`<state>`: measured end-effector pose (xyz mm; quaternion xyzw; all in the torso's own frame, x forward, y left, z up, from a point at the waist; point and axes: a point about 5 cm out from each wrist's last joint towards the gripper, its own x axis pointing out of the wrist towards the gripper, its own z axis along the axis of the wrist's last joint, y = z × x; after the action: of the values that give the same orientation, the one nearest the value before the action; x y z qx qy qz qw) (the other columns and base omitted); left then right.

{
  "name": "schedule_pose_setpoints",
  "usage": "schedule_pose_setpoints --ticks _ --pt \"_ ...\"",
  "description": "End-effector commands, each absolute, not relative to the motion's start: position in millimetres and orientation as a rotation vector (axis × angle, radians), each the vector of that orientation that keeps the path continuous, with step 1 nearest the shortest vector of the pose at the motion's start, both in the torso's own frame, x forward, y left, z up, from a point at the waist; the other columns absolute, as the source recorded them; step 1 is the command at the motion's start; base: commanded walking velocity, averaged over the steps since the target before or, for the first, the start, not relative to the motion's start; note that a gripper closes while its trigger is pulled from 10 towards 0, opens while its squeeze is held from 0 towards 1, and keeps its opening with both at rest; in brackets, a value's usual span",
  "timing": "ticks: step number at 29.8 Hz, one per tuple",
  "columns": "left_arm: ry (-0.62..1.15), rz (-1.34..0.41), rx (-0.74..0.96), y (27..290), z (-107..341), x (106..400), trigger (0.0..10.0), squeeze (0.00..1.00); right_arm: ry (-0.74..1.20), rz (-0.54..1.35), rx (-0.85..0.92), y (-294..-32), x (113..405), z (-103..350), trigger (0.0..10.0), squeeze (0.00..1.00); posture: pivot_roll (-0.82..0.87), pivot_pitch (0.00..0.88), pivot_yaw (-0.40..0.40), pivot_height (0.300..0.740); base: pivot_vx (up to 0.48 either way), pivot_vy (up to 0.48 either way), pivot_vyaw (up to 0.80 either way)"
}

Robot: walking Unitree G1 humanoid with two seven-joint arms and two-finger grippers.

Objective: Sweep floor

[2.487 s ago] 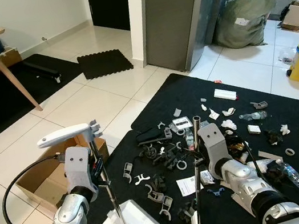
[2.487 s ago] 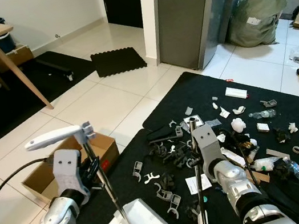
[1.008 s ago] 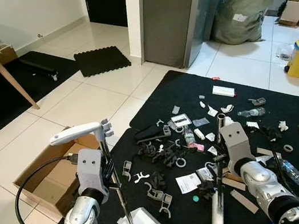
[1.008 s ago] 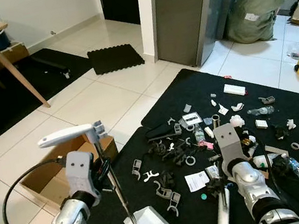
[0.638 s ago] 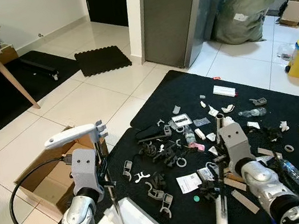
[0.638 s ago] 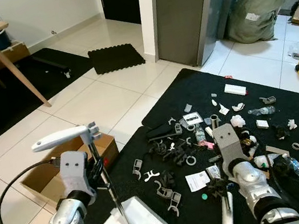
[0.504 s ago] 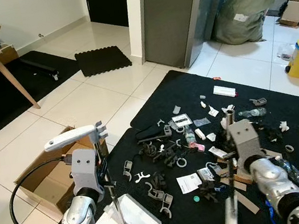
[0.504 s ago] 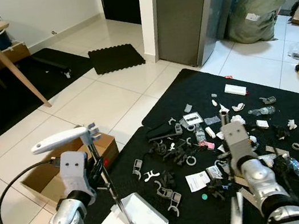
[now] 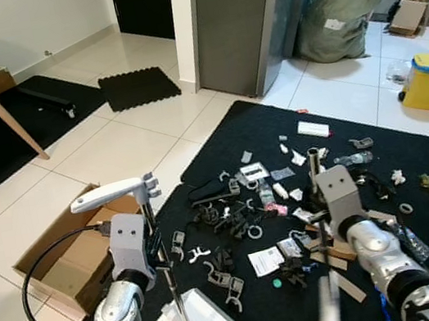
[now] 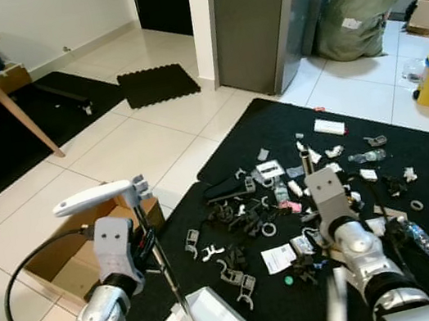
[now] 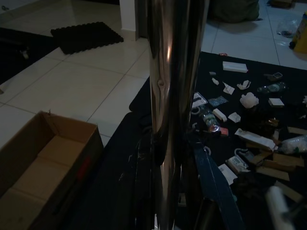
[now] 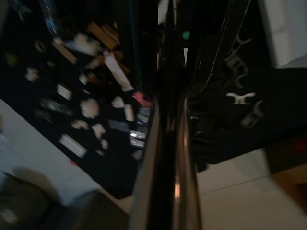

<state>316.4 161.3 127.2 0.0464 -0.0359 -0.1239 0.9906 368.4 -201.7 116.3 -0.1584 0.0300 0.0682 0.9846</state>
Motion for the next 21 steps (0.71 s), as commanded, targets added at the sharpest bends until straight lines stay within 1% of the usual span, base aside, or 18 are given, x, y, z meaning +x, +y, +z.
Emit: schedule_pose_setpoints --ticks 1,4,9,13,16,21 --pt "-0.107 -0.262 0.092 157 130 314 10.0 0.0 0.075 0.132 -0.413 -210 370 120 10.0 0.0 0.08 0.21 -0.045 0.74 0.0 0.0 0.0" --pt "-0.107 -0.261 0.091 157 130 314 10.0 0.0 0.096 0.127 -0.431 -211 370 119 10.0 0.0 0.08 0.211 -0.047 0.74 0.0 0.0 0.0" --pt "-0.077 -0.27 0.035 151 124 313 10.0 0.0 0.122 0.085 -0.366 -216 369 115 10.0 0.0 0.08 0.214 -0.044 0.74 0.0 0.0 0.0" --pt "-0.054 -0.298 0.034 141 115 309 10.0 0.0 0.14 0.085 -0.336 -208 366 106 10.0 0.0 0.08 0.216 -0.042 0.74 0.0 0.0 0.0" --pt "-0.046 -0.351 0.08 133 111 308 10.0 0.0 0.143 0.092 -0.285 -199 365 101 10.0 0.0 0.09 0.219 -0.042 0.74 0.0 0.0 0.0" --pt "-0.027 -0.365 0.061 132 107 311 10.0 0.0 0.136 0.099 -0.271 -194 365 100 10.0 0.0 0.09 0.218 -0.044 0.74 0.0 0.0 0.0"
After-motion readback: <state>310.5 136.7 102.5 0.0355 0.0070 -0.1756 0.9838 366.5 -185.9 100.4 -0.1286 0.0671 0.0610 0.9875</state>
